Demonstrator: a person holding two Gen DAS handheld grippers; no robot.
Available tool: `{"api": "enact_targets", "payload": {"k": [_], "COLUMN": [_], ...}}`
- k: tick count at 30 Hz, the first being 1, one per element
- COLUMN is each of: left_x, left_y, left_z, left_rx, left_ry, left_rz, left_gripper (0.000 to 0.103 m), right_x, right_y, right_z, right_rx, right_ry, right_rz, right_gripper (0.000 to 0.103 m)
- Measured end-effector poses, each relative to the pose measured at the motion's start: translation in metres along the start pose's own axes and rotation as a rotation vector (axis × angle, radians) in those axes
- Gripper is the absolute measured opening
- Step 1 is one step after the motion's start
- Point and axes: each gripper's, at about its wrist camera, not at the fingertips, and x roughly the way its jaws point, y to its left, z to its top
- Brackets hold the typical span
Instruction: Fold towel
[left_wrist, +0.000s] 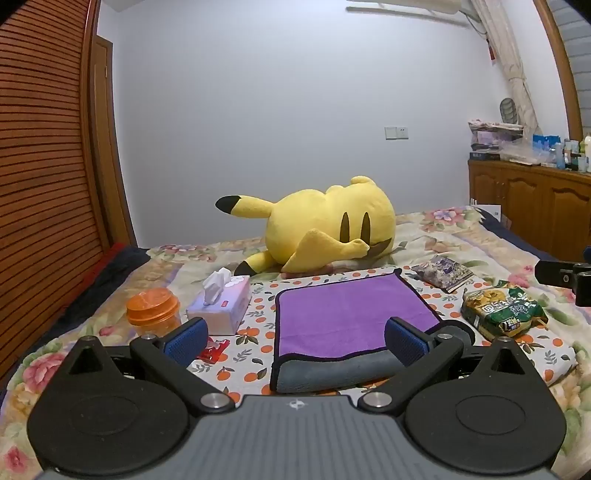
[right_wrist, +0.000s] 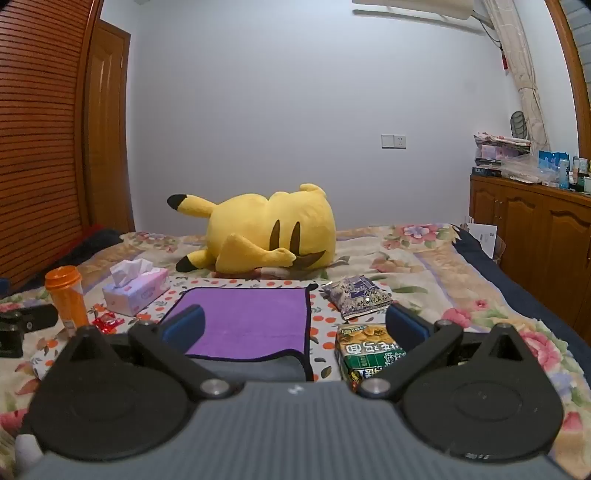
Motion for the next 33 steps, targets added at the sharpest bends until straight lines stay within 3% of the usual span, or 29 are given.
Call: {"api": "enact_targets", "payload": {"k": [33], "left_x": [0.0002], "left_y": [-0.0002], "left_z": [0.0004], "left_rx": [0.002], "left_ry": [0.01], "left_rz": [0.001], "left_gripper": [0.103], "right_x": [0.0013], "right_y": [0.0007], "right_z": [-0.0017], "right_rx": [0.01], "right_ry": [0.005], "right_rz": [0.001], "right_gripper": [0.103]}}
